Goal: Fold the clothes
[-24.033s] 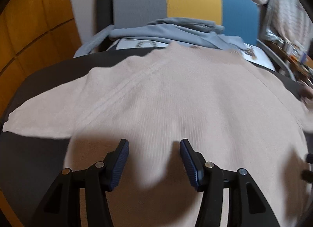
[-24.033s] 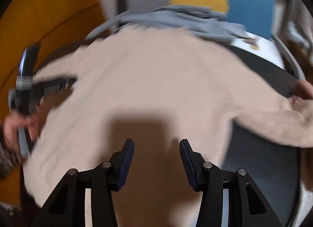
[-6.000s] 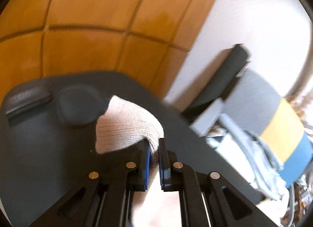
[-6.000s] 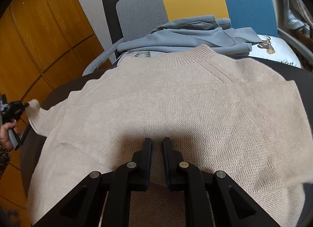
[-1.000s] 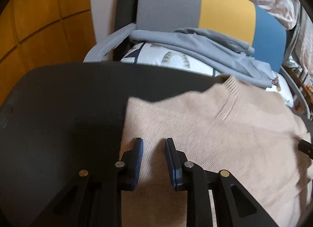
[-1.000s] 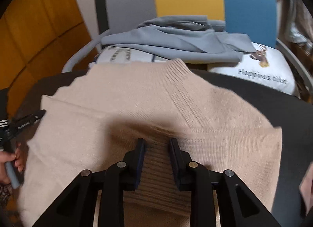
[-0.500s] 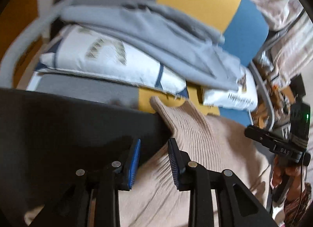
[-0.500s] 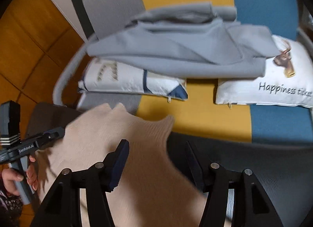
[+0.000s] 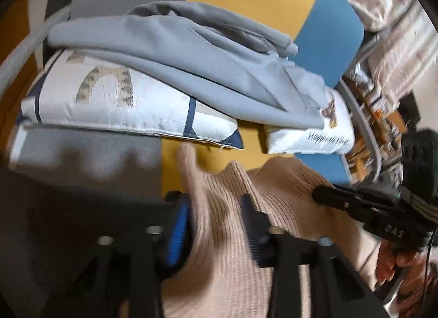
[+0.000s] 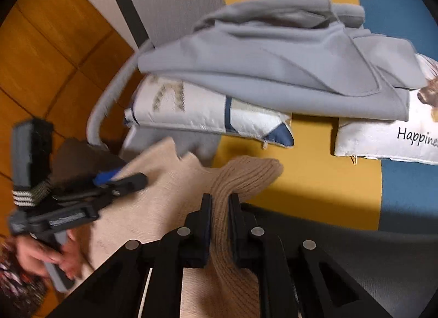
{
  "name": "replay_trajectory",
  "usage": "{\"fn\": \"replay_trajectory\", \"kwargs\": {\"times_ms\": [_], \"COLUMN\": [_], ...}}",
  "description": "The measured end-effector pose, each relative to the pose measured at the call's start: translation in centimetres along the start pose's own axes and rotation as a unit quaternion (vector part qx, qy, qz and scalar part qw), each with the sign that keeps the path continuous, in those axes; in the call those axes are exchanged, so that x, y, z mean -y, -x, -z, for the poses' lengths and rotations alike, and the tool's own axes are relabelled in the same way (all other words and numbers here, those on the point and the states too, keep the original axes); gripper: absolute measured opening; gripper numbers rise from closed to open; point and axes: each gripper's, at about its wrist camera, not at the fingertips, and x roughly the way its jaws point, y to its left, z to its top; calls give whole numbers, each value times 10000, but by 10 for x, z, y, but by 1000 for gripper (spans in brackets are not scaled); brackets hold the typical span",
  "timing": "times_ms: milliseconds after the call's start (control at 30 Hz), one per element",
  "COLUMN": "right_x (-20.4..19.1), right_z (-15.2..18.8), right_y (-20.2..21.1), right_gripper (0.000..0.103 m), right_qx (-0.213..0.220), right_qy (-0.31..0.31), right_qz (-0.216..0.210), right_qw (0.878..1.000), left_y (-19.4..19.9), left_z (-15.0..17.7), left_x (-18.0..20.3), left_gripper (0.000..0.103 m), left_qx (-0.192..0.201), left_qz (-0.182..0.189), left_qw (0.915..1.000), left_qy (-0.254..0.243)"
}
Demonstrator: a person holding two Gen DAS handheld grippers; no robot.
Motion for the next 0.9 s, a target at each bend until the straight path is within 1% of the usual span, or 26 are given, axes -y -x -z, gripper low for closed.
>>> {"fn": "replay_trajectory", "kwargs": {"times_ms": [33,100,133,267,367,433,500,533,600,633,700,733,767,800,833,867,900], "right_x": [-1,-4,-6,-20,-34,-44,-53,-59,-67,-69,-70,-67,-65,-62,-60,-58,-56], "right_z": [1,3,4,15,40,64,98,116,157,176,211,222,233,242,247,249,248], "right_y": [5,16,22,58,95,121,143,149,146,141,122,120,117,117,123,130,137], "right_gripper": [12,12,12,12,12,12,12,12,12,14,18,18,19,21,28,32,41], "right_qx": [63,177,219,491,787,988,1187,1240,1150,1026,653,562,471,433,509,639,799], "right_qy": [-32,-86,-77,53,337,557,777,883,1108,1179,1133,1001,869,735,599,459,307], "right_qz": [-33,-97,-118,-305,-450,-587,-773,-812,-777,-718,-552,-550,-548,-589,-704,-793,-853], "right_qw": [10000,9998,9997,9983,9953,9918,9869,9850,9841,9851,9899,9919,9936,9946,9944,9937,9927], "left_y": [1,7,13,57,100,133,159,163,164,160,146,141,141,148,156,164,169], "left_z": [1,3,5,15,38,64,102,121,166,183,216,230,243,253,260,261,259], "left_x": [-1,0,2,6,5,4,2,0,-4,-8,-22,-30,-38,-44,-49,-51,-53], "left_gripper": [6,5,5,5,5,5,5,5,6,7,6,6,6,9,9,9,9], "left_qx": [-29,17,121,729,1265,1605,1831,1824,1706,1629,1309,1149,1104,1225,1340,1433,1507], "left_qz": [64,-30,-27,459,901,1279,1620,1647,1557,1454,1244,1270,1324,1419,1465,1455,1462], "left_qw": [9999,10000,9999,9962,9875,9786,9696,9691,9724,9754,9835,9851,9845,9810,9781,9764,9745], "left_qy": [86,49,5,119,249,118,-133,-225,-344,-302,-56,147,334,498,628,707,786]}}
